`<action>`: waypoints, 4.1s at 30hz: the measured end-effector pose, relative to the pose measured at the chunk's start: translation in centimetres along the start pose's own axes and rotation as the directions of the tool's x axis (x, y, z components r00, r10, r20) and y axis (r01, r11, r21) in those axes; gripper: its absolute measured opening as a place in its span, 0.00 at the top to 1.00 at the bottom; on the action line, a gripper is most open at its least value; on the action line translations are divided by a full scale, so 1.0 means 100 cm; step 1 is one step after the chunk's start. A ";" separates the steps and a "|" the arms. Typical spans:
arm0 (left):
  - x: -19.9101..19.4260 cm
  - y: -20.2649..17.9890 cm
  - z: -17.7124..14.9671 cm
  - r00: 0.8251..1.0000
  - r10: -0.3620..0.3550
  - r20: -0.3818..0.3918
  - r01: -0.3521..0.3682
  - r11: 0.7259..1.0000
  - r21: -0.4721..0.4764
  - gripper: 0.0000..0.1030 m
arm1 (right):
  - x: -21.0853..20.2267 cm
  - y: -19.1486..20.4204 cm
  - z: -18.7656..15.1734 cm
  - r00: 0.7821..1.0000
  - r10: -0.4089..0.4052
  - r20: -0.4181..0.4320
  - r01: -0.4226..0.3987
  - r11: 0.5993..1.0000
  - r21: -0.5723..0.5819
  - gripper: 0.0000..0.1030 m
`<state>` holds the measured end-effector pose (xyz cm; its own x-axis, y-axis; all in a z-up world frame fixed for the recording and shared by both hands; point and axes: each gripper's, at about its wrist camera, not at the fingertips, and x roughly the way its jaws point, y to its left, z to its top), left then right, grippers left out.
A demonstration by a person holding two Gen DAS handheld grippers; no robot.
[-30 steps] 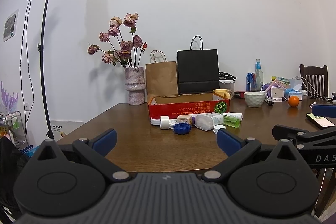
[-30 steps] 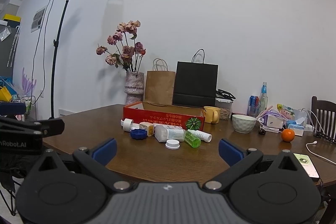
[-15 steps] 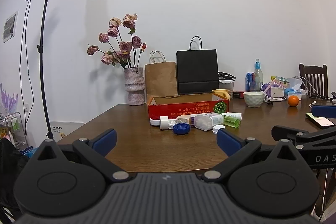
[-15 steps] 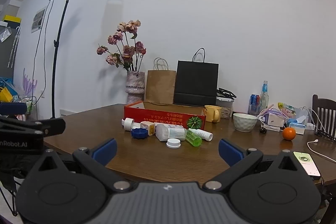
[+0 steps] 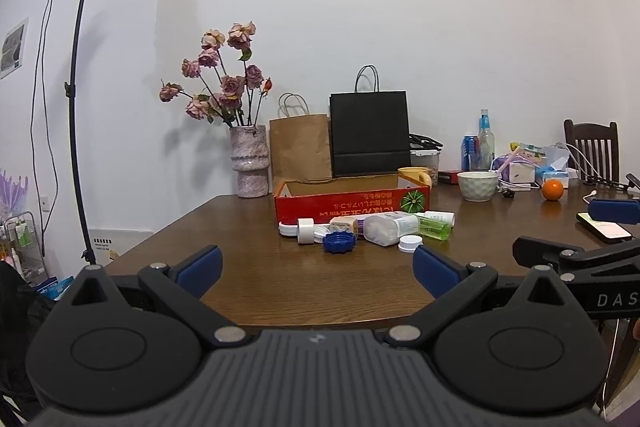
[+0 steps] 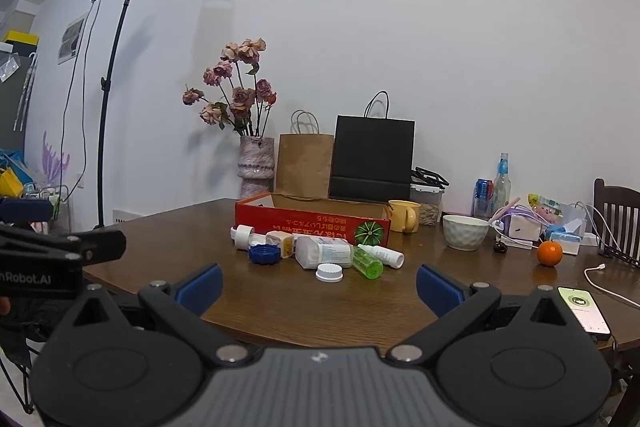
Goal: Organize rigid objects
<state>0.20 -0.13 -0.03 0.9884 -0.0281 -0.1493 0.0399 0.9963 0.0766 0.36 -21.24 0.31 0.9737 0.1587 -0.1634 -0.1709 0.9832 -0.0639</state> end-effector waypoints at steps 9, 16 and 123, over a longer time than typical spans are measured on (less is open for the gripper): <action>0.001 -0.001 0.000 1.000 0.003 0.001 -0.003 1.000 -0.001 0.00 | 0.003 -0.004 0.000 1.000 -0.005 -0.007 0.005 1.000 0.009 0.00; 0.002 0.000 0.000 1.000 0.004 0.007 -0.004 1.000 0.003 0.00 | 0.004 0.000 -0.001 1.000 0.007 -0.009 -0.007 1.000 -0.001 0.00; 0.126 0.065 0.140 0.998 -0.023 0.061 0.030 0.992 -0.122 0.47 | 0.146 -0.060 0.153 0.985 0.170 -0.015 -0.169 0.984 0.055 0.62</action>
<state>14.95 4.82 12.36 0.9944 -0.0555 -0.0905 0.0513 0.9975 -0.0487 17.86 -23.47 13.35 0.9280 0.3226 -0.1863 -0.3249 0.9456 0.0187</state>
